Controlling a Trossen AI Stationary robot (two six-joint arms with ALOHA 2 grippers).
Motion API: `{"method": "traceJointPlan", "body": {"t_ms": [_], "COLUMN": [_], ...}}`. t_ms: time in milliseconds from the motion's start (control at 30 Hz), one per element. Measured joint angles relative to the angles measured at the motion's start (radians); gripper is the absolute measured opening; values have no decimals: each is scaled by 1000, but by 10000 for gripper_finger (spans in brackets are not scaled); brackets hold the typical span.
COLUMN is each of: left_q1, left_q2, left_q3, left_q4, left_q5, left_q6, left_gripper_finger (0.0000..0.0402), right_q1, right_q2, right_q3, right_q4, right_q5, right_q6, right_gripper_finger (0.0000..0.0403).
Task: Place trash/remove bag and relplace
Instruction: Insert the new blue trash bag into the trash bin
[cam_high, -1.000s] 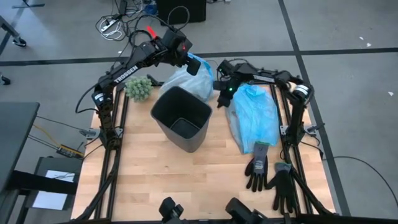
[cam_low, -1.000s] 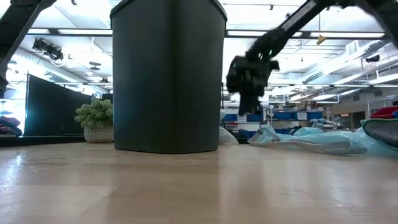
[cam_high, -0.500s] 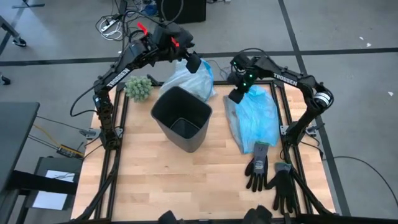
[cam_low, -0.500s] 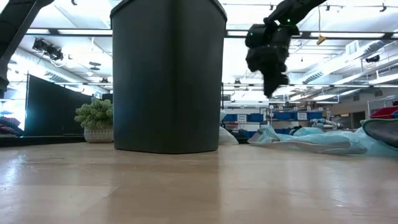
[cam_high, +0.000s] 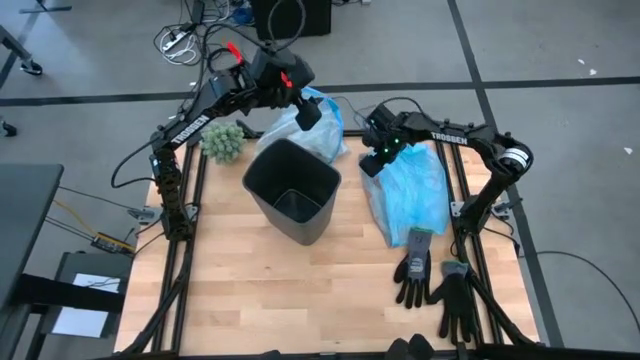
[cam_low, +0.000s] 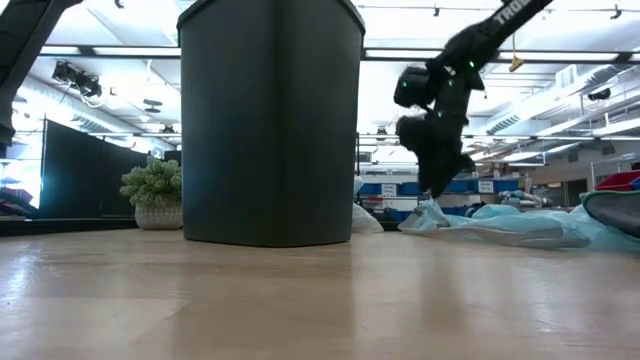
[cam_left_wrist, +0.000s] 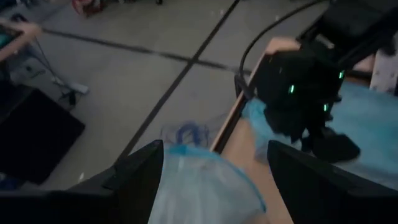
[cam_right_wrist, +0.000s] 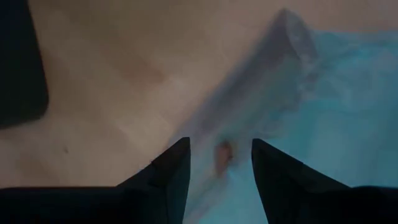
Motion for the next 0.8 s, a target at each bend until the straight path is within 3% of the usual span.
{"method": "traceJointPlan", "body": {"t_ms": [233,433,567,733,800], "left_q1": [4,16,37,62,69], "left_q2": [0,0,0,0,0], "left_q3": [0,0,0,-1,-1], "left_q4": [-85,-90,-113,-142,-144], "left_q5": [-3,-22,-23,-2,0], "left_q6": [12,57,80,115,129], "left_gripper_finger": [298,298,298,298,298], "right_q1": [-39,-49,-52,-46,-37], "right_q2": [1,1,1,1,1], "right_q3": [-138,-194,-213,-235,-237], "right_q4": [152,223,245,255,243], "right_q5": [17,103,126,121,122], "right_q6": [63,74,87,123,138], "right_gripper_finger": [157,145,103,18,7]}}
